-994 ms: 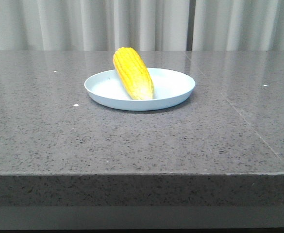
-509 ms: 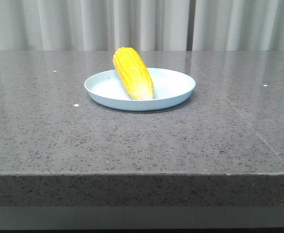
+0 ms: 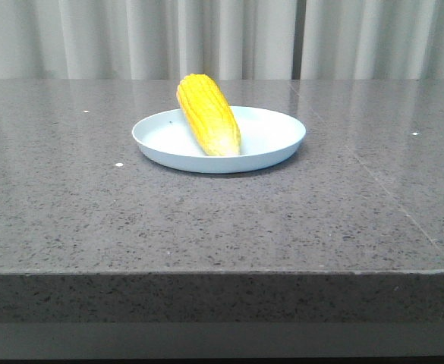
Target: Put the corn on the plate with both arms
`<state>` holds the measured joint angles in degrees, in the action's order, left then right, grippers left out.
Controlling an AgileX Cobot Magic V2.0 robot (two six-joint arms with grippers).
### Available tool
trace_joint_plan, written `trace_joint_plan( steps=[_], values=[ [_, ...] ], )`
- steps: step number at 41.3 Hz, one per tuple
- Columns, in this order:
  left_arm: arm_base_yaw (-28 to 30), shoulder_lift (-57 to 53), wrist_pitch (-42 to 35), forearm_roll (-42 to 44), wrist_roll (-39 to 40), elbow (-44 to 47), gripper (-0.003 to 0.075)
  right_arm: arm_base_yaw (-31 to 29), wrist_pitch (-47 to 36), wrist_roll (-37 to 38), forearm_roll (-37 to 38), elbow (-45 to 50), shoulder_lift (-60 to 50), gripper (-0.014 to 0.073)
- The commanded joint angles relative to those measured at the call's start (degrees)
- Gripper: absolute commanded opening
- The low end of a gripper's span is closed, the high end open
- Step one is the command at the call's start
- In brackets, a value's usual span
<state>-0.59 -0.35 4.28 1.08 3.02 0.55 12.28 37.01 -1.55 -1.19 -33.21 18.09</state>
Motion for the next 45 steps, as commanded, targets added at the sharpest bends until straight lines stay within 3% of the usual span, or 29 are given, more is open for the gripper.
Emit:
trace_joint_plan(
  steps=[1,7,13,22,45],
  values=[
    [0.1,-1.0,-5.0,-0.5,0.5,1.3,-0.0020,-4.7,-14.6,-0.5,-0.5,6.6,-3.9,-0.0067],
    [0.1,-1.0,-5.0,-0.5,0.5,1.3,-0.0020,-9.9,-29.1,-0.5,-0.5,18.5,-10.8,-0.0067],
    [0.1,-1.0,-5.0,-0.5,0.5,1.3,-0.0020,-11.2,-37.0,-0.5,-0.5,27.2,-16.0,-0.0067],
    [0.1,-1.0,-5.0,-0.5,0.5,1.3,-0.0020,-13.0,-42.1,-0.5,-1.5,33.7,-19.7,-0.0067],
    [0.1,-0.9,-5.1,-0.5,0.5,1.3,-0.0020,-12.9,-42.6,2.8,-1.6,33.5,-19.7,-0.0067]
  ],
)
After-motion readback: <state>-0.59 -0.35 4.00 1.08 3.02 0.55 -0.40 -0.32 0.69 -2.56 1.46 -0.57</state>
